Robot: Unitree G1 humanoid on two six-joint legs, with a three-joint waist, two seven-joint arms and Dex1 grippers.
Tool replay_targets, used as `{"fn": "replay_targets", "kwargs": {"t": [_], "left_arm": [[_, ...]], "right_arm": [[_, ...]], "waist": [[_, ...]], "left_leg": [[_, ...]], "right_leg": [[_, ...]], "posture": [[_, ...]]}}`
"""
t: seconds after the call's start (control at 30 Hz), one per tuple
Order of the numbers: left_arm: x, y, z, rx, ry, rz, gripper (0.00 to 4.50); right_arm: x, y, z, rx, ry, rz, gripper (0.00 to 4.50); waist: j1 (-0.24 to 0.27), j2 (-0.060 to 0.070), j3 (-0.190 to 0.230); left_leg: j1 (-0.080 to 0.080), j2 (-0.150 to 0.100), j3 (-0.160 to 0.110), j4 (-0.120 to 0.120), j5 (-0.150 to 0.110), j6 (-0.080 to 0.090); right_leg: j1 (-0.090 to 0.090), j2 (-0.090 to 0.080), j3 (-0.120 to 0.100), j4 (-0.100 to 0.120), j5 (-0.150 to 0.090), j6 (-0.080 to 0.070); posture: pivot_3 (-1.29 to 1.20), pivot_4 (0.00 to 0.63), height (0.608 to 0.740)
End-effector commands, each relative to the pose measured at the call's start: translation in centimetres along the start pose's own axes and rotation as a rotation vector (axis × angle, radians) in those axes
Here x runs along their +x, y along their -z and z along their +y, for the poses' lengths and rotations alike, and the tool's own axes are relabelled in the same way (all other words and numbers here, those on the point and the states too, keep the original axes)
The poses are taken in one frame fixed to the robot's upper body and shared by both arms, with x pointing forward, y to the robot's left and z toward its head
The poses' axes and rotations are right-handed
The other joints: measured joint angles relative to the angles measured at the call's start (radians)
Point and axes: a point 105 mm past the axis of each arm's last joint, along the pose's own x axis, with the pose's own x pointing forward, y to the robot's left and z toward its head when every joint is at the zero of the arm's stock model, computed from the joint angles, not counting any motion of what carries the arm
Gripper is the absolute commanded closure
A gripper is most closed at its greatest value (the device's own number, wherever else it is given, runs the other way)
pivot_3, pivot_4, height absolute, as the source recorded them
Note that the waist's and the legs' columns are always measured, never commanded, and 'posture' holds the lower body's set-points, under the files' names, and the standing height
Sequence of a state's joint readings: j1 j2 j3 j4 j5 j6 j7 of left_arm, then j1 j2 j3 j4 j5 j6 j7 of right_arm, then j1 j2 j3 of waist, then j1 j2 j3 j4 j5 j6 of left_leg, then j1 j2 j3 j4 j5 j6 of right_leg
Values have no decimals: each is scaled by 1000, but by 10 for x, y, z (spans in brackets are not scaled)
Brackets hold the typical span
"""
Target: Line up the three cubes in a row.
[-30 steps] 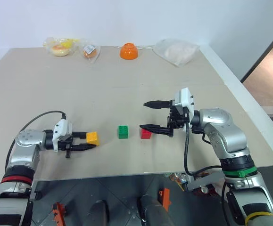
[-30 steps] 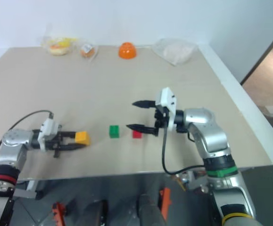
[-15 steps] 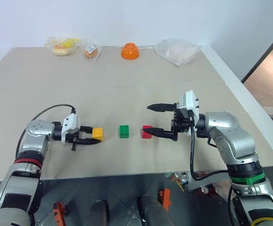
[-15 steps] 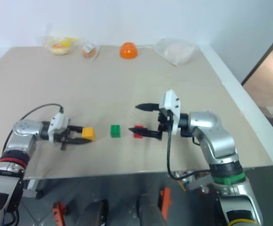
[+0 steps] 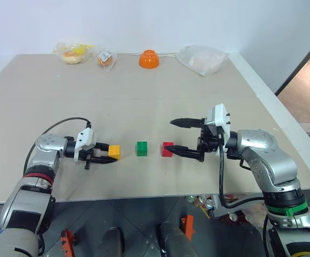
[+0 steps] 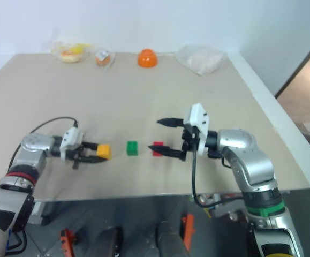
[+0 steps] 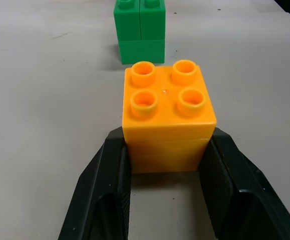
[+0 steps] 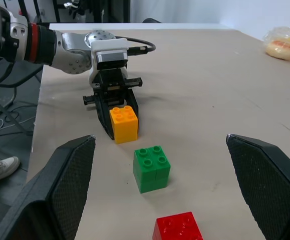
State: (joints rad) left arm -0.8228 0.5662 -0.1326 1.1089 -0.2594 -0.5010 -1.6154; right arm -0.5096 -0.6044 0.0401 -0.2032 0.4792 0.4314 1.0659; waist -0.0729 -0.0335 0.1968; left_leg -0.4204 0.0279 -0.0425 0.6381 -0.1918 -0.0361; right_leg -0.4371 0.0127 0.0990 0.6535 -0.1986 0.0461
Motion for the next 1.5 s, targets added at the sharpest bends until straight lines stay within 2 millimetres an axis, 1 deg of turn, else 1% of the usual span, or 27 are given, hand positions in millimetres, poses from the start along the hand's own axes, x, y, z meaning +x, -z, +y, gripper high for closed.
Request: {"fn": "replay_targets", "kwargs": {"t": [0.03,0.37,0.63,1.03,1.2,1.5], "left_arm": [[-3,-6,8,22,-26,-4,3181],[3,-11,12,27,-23,-13,3181],[1,-9,13,24,-24,4,3181],[-12,-6,15,23,-54,39,3181],[-15,-7,16,23,-58,47,3181],[-9,-7,16,12,-52,32,3181]], "right_arm": [[-4,-14,2,-48,1,-26,150],[-3,-13,2,-48,-3,-21,150],[-4,-14,1,-49,1,-23,150],[-3,-14,-1,-52,1,-28,150],[-2,-14,-2,-53,2,-29,150],[-1,-15,-4,-56,4,-31,150]], "waist": [[0,0,0],[0,0,0],[0,0,0],[-3,0,0],[-3,0,0],[-3,0,0]], "left_leg": [[0,0,0,0,0,0],[-1,0,0,0,0,1],[-1,0,-1,0,0,1],[0,0,-1,0,1,1],[0,1,-1,0,1,1],[0,1,-1,0,1,1]], "right_leg": [[0,0,0,0,0,0],[0,0,0,0,1,0],[-1,0,0,0,1,0],[-1,1,0,1,1,0],[-1,1,0,2,1,0],[-1,1,0,2,1,0]], "posture": [[0,150,740],[0,150,740],[0,150,740],[0,150,740],[0,150,740],[0,150,740]]}}
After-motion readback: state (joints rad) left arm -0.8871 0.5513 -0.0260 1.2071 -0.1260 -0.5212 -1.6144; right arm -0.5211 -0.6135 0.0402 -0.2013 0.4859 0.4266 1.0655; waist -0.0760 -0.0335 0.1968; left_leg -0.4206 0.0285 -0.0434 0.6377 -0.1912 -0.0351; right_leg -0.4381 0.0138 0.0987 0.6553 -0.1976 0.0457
